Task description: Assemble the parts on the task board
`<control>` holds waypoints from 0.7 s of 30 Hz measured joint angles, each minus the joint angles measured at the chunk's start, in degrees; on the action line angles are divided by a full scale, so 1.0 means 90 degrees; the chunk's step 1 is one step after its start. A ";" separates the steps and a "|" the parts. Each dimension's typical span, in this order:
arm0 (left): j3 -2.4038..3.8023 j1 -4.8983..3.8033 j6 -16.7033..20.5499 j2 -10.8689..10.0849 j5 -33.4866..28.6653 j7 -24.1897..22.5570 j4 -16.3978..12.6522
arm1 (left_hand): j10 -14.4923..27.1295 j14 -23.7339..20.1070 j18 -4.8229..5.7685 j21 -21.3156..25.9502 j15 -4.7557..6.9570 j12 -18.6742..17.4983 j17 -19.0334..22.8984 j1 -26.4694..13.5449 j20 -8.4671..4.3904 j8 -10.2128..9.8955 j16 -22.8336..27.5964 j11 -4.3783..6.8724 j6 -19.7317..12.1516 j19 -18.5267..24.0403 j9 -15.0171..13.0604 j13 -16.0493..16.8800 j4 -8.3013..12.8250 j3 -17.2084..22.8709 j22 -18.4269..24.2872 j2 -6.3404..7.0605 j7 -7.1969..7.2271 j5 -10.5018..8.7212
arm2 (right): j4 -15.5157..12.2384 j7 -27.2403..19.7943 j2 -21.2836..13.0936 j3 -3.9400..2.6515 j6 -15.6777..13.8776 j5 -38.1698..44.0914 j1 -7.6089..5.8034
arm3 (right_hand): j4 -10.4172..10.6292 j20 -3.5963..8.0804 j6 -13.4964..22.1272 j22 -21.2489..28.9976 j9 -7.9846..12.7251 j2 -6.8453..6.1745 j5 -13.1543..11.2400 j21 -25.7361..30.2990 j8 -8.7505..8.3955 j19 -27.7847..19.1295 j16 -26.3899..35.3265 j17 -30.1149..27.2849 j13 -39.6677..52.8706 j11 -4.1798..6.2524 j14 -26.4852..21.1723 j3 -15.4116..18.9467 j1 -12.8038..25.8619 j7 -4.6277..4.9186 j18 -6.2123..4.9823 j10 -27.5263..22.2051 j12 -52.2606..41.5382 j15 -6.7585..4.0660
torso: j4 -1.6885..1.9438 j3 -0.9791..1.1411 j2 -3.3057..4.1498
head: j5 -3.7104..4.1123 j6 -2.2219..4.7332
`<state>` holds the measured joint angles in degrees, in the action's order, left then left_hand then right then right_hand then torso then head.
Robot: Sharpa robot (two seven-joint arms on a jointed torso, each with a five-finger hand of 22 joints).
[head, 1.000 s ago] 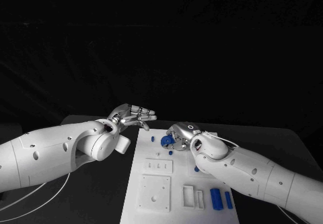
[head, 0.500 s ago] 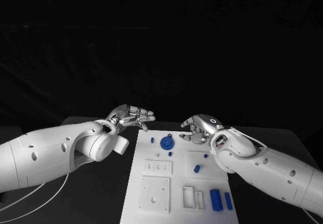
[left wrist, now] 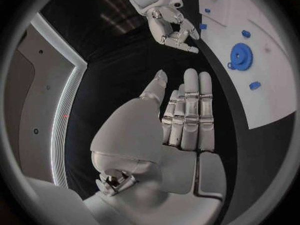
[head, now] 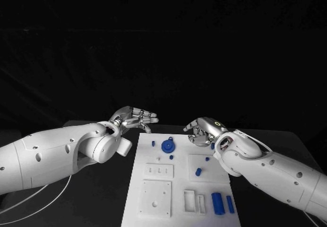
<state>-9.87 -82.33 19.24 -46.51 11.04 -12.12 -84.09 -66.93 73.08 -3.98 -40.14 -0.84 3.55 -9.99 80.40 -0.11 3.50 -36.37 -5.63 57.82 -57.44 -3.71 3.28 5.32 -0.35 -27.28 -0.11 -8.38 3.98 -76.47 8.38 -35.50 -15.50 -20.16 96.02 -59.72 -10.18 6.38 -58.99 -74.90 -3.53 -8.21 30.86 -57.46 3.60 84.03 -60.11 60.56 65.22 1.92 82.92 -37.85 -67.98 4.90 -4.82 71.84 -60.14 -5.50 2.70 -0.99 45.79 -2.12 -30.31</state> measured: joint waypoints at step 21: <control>-0.0002 0.0000 -0.0025 0.0069 0.0000 -0.0001 0.0011 | 0.0000 0.0000 0.0000 0.0000 0.0000 0.0000 -0.0001 0.0000 0.0000 0.0000 0.0000 0.0000 0.0000 0.0000 0.0000 0.0000 0.0000 0.0000 -0.0001 0.0000 0.0000 0.0000 | 0.0773 0.0254 0.0879 0.0229 0.0901 0.0336 0.0001 | -0.0329 0.0157 0.0962 0.0000 0.0019 0.0526 -0.0969 -0.0292 0.0000 -0.0022 -0.0050 0.0072 0.0225 0.0198 -0.0002 -0.1990 0.1021 -0.0386 -0.0001 0.0051 -0.0146 -0.0130 | -0.0002 -0.0024 0.0013 | -0.0053 -0.0087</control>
<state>-9.89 -82.32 19.02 -45.88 11.04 -12.13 -83.99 -66.93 73.08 -3.98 -40.14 -0.84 3.55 -10.00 80.40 -0.11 3.50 -36.37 -5.63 57.82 -57.44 -3.71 3.28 5.32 -0.35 -27.29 -0.11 -8.38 3.98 -69.51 10.66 -27.59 -13.44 -12.05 99.04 -59.71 -13.14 7.79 -50.33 -74.90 -3.36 -3.48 22.14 -60.10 3.60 83.83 -60.56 61.21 67.24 3.70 82.90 -55.76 -58.80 1.42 -4.83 72.30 -61.45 -6.67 2.68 -1.21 45.91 -2.60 -31.10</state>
